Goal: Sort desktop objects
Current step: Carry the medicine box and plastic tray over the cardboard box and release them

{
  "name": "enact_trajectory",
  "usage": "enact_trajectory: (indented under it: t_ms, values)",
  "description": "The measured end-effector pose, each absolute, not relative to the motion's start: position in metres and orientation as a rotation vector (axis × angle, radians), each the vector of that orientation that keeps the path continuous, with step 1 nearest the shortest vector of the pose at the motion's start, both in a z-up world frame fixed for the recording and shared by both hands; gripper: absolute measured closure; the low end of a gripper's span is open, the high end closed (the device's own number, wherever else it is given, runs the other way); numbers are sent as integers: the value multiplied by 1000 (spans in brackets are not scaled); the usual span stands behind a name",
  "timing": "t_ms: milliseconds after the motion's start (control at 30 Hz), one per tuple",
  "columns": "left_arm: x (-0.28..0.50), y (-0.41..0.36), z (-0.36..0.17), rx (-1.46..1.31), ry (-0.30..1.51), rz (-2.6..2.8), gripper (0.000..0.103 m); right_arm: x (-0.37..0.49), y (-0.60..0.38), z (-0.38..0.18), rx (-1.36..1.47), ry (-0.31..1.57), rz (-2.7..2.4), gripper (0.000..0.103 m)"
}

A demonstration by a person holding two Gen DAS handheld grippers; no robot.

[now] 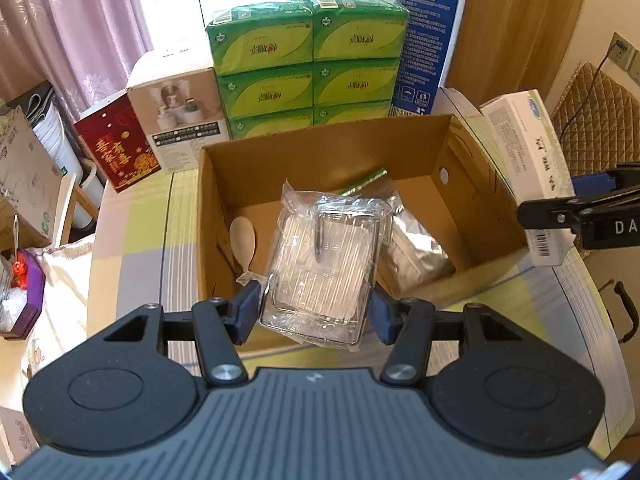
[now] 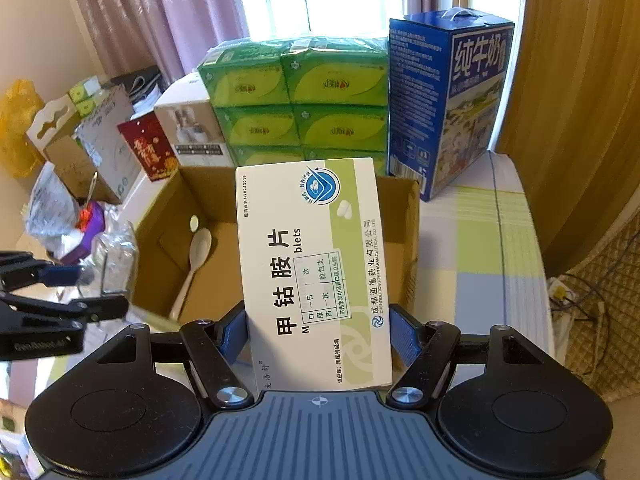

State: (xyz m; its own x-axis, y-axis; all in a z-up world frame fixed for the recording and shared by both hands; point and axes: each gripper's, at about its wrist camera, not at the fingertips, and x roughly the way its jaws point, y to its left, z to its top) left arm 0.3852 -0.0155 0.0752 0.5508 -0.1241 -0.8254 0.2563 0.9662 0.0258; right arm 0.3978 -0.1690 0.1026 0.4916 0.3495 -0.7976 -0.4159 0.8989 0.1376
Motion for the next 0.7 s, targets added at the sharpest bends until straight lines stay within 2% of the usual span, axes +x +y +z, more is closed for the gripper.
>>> enact_trajectory:
  t_ms: [700]
  values:
    - [444, -17, 29, 100, 993, -229, 51, 450, -146, 54, -68, 993, 442, 34]
